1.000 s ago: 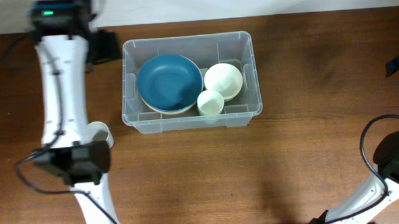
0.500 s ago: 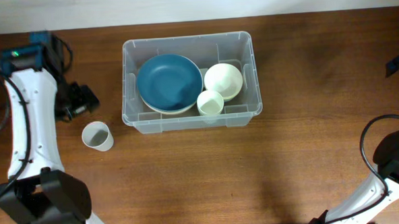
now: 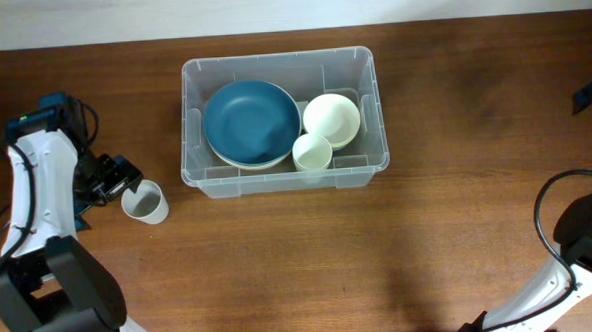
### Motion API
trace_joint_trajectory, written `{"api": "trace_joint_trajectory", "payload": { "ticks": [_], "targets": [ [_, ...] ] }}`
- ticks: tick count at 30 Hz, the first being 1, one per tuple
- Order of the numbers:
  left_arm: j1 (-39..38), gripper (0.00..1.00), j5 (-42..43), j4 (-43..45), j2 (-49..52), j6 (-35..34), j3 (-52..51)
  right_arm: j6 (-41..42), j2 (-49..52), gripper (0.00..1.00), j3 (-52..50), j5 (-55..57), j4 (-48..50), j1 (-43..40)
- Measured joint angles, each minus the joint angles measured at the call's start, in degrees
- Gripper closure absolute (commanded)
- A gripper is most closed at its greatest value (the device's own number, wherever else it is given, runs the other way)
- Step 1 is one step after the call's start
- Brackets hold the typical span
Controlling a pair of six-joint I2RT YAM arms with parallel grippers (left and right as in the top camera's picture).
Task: Pack container
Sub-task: 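Move the left gripper to the white cup, then grasp the white cup's rim with the left gripper and lift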
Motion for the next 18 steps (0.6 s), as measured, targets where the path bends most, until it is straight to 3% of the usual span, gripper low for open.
{"api": "trace_joint_trajectory", "payload": {
  "ticks": [18],
  "targets": [
    [0.11,0.0,2.49,11.56,0.0,0.04,-11.26,0.0,0.0,0.01,0.0,0.0,0.0,0.0]
  ]
}}
